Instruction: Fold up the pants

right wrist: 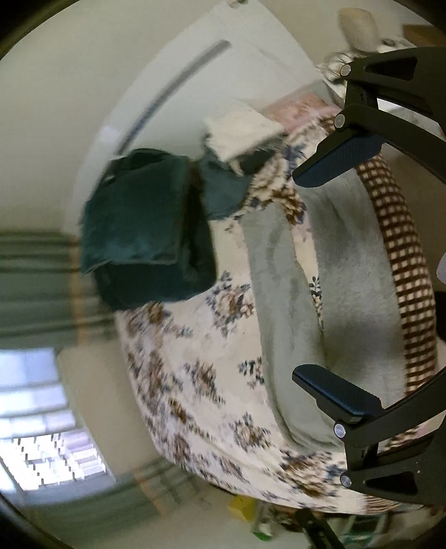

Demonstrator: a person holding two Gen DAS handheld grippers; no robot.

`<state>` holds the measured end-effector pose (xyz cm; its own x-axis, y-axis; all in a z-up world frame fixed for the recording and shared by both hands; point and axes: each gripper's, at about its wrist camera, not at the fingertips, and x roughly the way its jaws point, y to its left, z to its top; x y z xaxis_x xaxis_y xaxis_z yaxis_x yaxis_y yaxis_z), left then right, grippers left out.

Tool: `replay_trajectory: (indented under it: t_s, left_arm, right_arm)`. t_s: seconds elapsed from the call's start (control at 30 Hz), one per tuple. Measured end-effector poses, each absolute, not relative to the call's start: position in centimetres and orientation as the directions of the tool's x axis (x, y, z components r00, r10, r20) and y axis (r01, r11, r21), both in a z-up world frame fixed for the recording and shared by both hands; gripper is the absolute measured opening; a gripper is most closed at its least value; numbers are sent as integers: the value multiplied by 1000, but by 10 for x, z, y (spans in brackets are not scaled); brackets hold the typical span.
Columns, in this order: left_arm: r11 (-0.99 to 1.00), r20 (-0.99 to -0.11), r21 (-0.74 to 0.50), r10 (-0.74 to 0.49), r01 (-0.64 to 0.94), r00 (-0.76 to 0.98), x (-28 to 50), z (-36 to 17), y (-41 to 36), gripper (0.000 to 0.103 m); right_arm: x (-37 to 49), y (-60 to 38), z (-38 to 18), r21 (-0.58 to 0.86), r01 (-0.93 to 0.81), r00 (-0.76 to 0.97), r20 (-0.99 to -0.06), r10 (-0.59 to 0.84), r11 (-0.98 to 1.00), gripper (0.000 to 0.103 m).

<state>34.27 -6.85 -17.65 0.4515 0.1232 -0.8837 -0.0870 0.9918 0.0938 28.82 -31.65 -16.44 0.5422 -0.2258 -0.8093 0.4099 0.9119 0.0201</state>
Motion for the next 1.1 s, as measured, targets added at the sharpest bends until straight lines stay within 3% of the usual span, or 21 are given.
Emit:
replay_trajectory:
  t_s: [0.27, 0.53, 0.7, 0.8, 1.0, 1.07, 1.1]
  left_arm:
    - [980, -986, 57, 85, -190, 143, 519, -353, -61, 103]
    - [943, -996, 50, 23, -330, -84, 628, -511, -50, 103]
    - [899, -983, 65, -16, -433, -181, 667, -580, -42, 103]
    - [857, -976, 63, -55, -511, -213, 672, -600, -31, 97]
    - [806, -981, 56, -66, -589, -184, 680, -593, -18, 66]
    - [804, -984, 71, -40, -590, -174, 680, -585, -17, 40]
    - [803, -985, 77, -29, -590, -168, 679, -580, -17, 32]
  right_arm:
    - [474, -416, -366, 145, 624, 303, -951, -67, 768, 103]
    - [583, -497, -574, 165, 811, 147, -986, 78, 561, 103]
    - [603, -530, -654, 108, 882, 66, -992, 106, 458, 103]
    - [617, -540, -684, 80, 901, 37, -993, 108, 427, 103]
    - [647, -551, -726, 28, 906, -18, -994, 103, 423, 103]
    - [652, -554, -736, 22, 909, -24, -994, 106, 416, 100]
    - [653, -554, -737, 23, 908, -23, -994, 105, 418, 95]
